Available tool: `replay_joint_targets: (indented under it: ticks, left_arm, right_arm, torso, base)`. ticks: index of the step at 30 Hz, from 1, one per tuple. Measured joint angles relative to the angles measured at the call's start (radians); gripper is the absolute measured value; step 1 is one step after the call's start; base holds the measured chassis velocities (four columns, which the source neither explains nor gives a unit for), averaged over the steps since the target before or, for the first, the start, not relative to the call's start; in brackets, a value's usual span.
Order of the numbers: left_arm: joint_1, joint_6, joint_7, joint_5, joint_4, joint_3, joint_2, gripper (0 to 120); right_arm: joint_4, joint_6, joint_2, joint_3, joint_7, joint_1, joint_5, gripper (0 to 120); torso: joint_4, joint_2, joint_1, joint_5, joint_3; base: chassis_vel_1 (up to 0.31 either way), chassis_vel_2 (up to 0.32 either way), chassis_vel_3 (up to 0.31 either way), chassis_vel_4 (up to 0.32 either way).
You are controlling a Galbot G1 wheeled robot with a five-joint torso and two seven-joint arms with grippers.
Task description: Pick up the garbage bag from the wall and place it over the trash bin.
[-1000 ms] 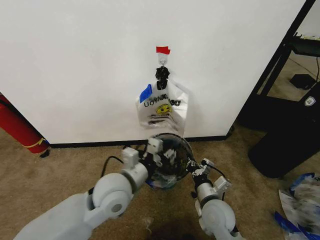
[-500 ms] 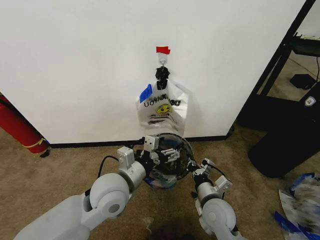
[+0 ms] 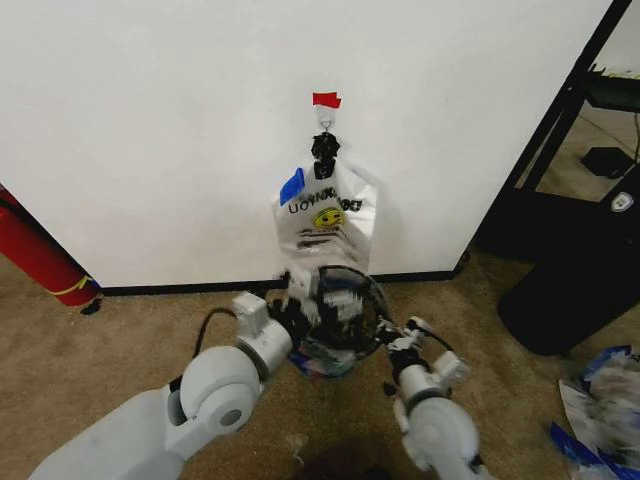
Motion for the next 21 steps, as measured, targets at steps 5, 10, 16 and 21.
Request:
replay_joint_targets:
  ticks: [5, 10, 16, 21]
  left_arm:
    - [0.081, -0.002, 0.000, 0.005, 0.002, -0.040, -0.001, 97]
    - [0.129, 0.001, -0.008, 0.008, 0.020, -0.074, 0.000, 97]
    - [0.194, -0.007, -0.010, 0.019, 0.032, -0.116, 0.019, 97]
    - [0.282, -0.082, 0.043, 0.017, 0.046, -0.155, 0.018, 96]
  right_arm:
    - [0.004, 0.000, -0.002, -0.002, -0.002, -0.003, -0.008, 1]
    - [0.007, 0.004, -0.002, -0.006, -0.015, -0.008, -0.035, 1]
    - [0.008, 0.016, -0.009, -0.008, -0.031, -0.010, -0.066, 1]
    - [0.013, -0.008, 0.001, 0.028, -0.002, -0.004, 0.035, 1]
  torso:
    - [-0.0013, 0.000, 0.000, 0.0001, 0.000]
    - [-0.0008, 0.000, 0.000, 0.0003, 0.000]
    - [-0.0009, 0.000, 0.000, 0.0004, 0.000]
    - [-0.0005, 0.000, 0.000, 0.0006, 0.000]
  base:
    - [0.000, 0.000, 0.000, 0.000]
    - [0.000, 0.000, 0.000, 0.000]
    - [0.000, 0.000, 0.000, 0.000]
    - [0.000, 0.000, 0.000, 0.000]
